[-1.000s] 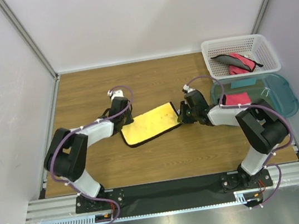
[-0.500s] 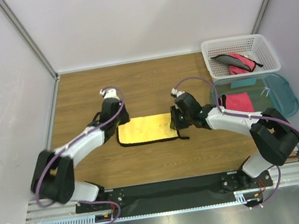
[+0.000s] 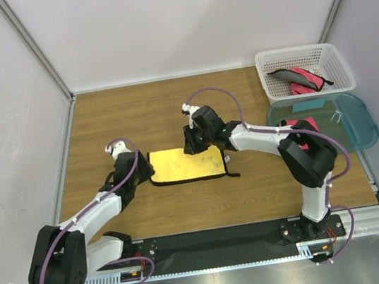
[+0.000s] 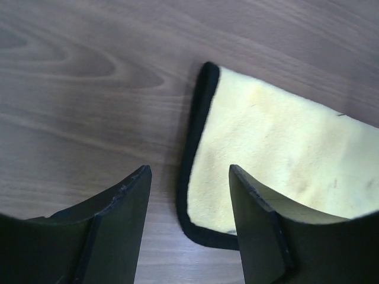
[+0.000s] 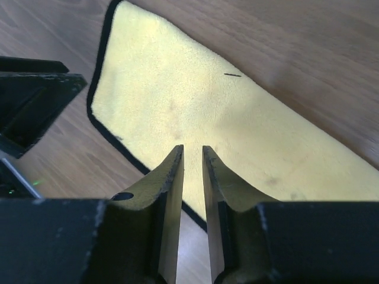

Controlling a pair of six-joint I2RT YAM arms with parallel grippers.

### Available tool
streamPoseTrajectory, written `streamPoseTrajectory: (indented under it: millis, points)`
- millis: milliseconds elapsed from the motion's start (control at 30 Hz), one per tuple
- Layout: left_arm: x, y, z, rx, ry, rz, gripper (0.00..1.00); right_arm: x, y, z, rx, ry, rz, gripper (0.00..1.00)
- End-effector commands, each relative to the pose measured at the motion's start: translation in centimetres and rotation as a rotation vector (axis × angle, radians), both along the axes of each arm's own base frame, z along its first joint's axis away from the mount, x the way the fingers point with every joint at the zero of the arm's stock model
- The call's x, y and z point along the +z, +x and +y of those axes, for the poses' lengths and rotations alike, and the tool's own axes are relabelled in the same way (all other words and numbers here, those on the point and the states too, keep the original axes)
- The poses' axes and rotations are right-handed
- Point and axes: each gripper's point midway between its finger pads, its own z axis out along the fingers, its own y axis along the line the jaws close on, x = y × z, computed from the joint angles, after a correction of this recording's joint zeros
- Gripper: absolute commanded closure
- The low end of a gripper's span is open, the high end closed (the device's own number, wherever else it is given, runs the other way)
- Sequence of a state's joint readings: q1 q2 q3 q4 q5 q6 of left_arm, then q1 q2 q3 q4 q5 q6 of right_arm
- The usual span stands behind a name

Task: Fold and stack the towels
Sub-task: Fold the towel

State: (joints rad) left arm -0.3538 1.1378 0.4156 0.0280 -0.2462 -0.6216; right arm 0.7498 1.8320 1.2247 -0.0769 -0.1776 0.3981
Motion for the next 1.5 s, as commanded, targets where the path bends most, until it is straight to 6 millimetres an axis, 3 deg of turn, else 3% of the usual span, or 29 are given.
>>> streamPoseTrajectory:
  millis: [0,133,367,500,633,833,967,1267,1467]
  points:
    - [1.0,0.9,0.3,0.032,-0.101,-0.067,0.39,-0.2,1.3,1.6,0.029,0.004,-0.021,0.76]
    - [0.5,1.1,0.1,0.002,-0.136,-0.074,0.42,-1.2,2.4,1.9,0.017,-0.028,-0.025,0.77]
    - [-0.9,1.4,-1.9,-0.089,-0.217,-0.045,0.51,-3.1,2.8,1.9,0.01,-0.068,-0.003,0.77]
    - [-1.6,1.1,-3.1,-0.136,-0.262,-0.016,0.54,-4.1,2.6,0.8,-0.02,-0.118,0.018,0.78]
    - [-2.5,0.8,-2.8,-0.123,-0.248,0.006,0.55,-5.2,2.1,-0.1,-0.039,-0.144,0.036,0.78]
    - [-2.7,0.1,-1.9,-0.086,-0.223,0.015,0.39,-7.0,1.4,-0.9,-0.043,-0.171,0.072,0.8]
    - [-2.5,-0.7,-3.0,-0.136,-0.28,0.006,0.39,-7.4,1.5,-1.4,-0.051,-0.178,0.077,0.8]
    - [-3.9,-1.6,-3.9,-0.18,-0.315,0.037,0.49,-7.1,1.5,-1.3,-0.046,-0.171,0.07,0.8]
    - [-4.1,-1.2,-4.2,-0.19,-0.326,0.035,0.7,-7.5,1.6,-1.1,-0.04,-0.176,0.081,0.8]
